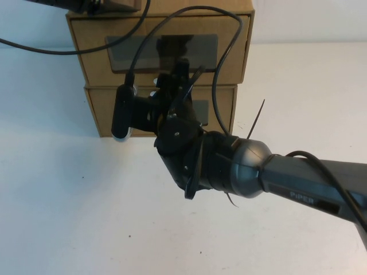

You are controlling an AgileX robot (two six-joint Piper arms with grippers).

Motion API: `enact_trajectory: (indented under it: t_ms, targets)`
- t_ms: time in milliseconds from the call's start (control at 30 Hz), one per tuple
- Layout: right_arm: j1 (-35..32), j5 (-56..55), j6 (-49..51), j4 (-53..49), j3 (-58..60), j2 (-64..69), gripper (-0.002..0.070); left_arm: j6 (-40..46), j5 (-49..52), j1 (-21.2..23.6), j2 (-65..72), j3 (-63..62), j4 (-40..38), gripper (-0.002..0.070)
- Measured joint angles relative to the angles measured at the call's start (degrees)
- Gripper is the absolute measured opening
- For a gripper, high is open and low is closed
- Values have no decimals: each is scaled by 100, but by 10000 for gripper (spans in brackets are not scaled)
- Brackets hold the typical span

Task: Open the shoe box
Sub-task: 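Pull the top drawer of the cardboard box fully open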

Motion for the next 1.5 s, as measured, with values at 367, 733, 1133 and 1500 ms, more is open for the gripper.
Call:
enact_trajectory:
  t_ms: [367,733,1133,1500]
  targets:
    - [-64,-172,12,-66,0,86,290,13,0,0,0,0,-45,-4]
    - [-140,-150,14,-237,-41,202,176,13,0,0,0,0,-66,-4]
    - [-161,-32,101,-297,-56,202,13,81,0,0,0,0,-79,-4]
    - [-161,-44,106,-307,-56,202,10,-39,-21,-116,14,0,438,-4]
